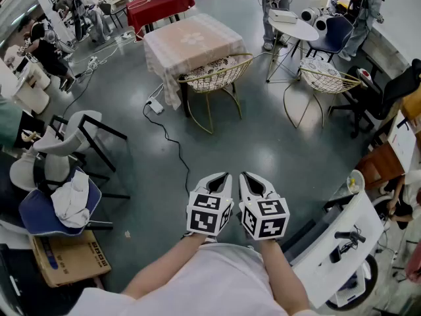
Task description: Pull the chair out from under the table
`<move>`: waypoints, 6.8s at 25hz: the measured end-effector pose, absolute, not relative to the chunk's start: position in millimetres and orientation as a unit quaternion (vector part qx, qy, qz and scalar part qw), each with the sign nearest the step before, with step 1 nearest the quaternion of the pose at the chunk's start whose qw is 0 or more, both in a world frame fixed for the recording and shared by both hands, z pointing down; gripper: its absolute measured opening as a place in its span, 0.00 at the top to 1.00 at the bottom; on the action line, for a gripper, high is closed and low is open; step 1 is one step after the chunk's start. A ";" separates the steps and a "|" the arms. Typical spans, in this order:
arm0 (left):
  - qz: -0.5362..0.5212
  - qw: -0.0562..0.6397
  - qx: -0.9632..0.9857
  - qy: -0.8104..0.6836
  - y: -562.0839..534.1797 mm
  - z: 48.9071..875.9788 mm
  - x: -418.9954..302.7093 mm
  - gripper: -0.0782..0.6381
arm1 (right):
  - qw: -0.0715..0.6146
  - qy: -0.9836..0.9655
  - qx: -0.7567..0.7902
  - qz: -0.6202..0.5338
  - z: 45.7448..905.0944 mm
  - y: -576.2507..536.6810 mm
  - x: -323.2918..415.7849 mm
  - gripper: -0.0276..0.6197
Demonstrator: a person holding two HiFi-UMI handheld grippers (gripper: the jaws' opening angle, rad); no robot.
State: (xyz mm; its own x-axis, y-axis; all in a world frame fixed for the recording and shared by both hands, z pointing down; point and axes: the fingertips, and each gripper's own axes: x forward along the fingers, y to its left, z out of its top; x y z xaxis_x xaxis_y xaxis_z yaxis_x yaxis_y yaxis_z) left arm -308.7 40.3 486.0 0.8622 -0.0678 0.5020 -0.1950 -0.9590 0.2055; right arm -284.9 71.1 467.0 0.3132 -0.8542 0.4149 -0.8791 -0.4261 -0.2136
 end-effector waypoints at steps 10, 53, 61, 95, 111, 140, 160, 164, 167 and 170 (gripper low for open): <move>0.239 0.126 0.961 -0.055 14.1 480.9 -325.7 0.89 | 0.018 -0.520 0.819 0.240 467.9 46.3 -304.2 0.95; 0.264 0.155 0.939 -0.157 -66.6 503.6 -50.5 0.89 | 0.009 -0.608 0.750 0.262 488.6 -37.4 -12.6 0.95; 0.261 0.170 0.936 -0.163 -104.7 511.8 -28.0 0.89 | 0.031 -0.633 0.731 0.255 491.4 -80.3 3.4 0.95; 0.251 0.188 0.938 -0.148 -313.4 527.4 93.3 0.89 | 0.181 -0.687 0.676 0.196 511.1 -295.8 126.8 0.95; 0.328 0.092 0.926 -0.161 -337.1 573.3 144.0 0.84 | 0.394 -0.767 0.502 0.067 561.2 -318.9 177.3 0.95; 0.566 -0.106 0.817 -0.034 -354.9 684.5 163.7 0.65 | 0.603 -0.756 0.235 -0.101 660.9 -339.2 213.6 0.80; 0.599 -0.164 0.783 -0.003 -356.3 688.9 160.0 0.78 | 0.622 -0.752 0.193 -0.101 679.8 -335.1 214.6 0.91; 0.603 -0.161 0.782 -0.005 -351.7 690.9 159.5 0.78 | 0.623 -0.753 0.189 -0.091 681.0 -330.4 214.2 0.91; 0.606 -0.158 0.780 -0.006 -349.8 689.6 158.7 0.78 | 0.624 -0.752 0.190 -0.091 679.4 -329.0 213.7 0.91; 0.604 -0.159 0.781 -0.005 -343.1 689.2 158.0 0.78 | 0.626 -0.751 0.191 -0.088 679.6 -322.7 213.0 0.91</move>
